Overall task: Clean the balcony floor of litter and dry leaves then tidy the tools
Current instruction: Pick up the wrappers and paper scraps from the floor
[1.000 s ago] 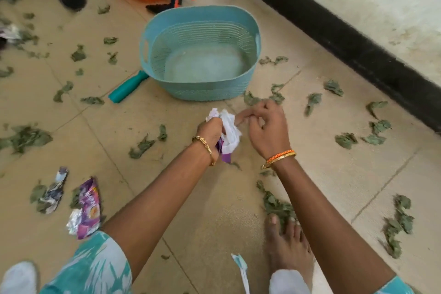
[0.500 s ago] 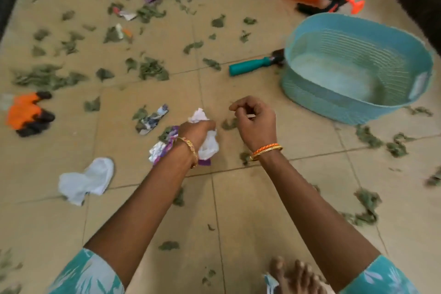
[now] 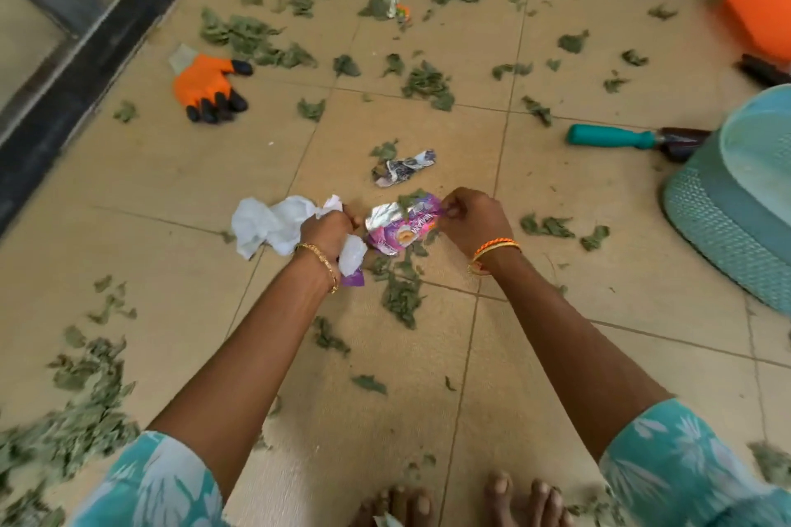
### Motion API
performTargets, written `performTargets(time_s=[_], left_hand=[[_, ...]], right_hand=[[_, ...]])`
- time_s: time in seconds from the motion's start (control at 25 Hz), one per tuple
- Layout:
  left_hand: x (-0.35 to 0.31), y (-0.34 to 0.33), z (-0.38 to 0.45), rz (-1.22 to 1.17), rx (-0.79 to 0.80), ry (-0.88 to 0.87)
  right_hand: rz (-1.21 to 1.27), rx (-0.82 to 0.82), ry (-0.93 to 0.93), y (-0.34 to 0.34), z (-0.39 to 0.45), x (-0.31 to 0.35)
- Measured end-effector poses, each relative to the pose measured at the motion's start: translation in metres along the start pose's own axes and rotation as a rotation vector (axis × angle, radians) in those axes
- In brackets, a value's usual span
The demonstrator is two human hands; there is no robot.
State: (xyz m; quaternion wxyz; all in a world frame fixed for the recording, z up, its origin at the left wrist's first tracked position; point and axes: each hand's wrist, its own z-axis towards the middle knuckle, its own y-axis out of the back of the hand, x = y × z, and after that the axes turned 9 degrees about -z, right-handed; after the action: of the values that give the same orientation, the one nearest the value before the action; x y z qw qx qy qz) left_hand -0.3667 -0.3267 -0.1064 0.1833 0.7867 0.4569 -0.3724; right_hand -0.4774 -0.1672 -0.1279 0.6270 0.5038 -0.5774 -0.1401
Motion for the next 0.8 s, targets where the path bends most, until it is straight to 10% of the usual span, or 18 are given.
performTargets(time_s=[0.8], left_hand=[[-0.014, 0.008, 0.000, 0.158, 0.099, -0.042]], right_hand=[[0.013, -0.151, 0.003, 0.044, -0.012, 0.033]])
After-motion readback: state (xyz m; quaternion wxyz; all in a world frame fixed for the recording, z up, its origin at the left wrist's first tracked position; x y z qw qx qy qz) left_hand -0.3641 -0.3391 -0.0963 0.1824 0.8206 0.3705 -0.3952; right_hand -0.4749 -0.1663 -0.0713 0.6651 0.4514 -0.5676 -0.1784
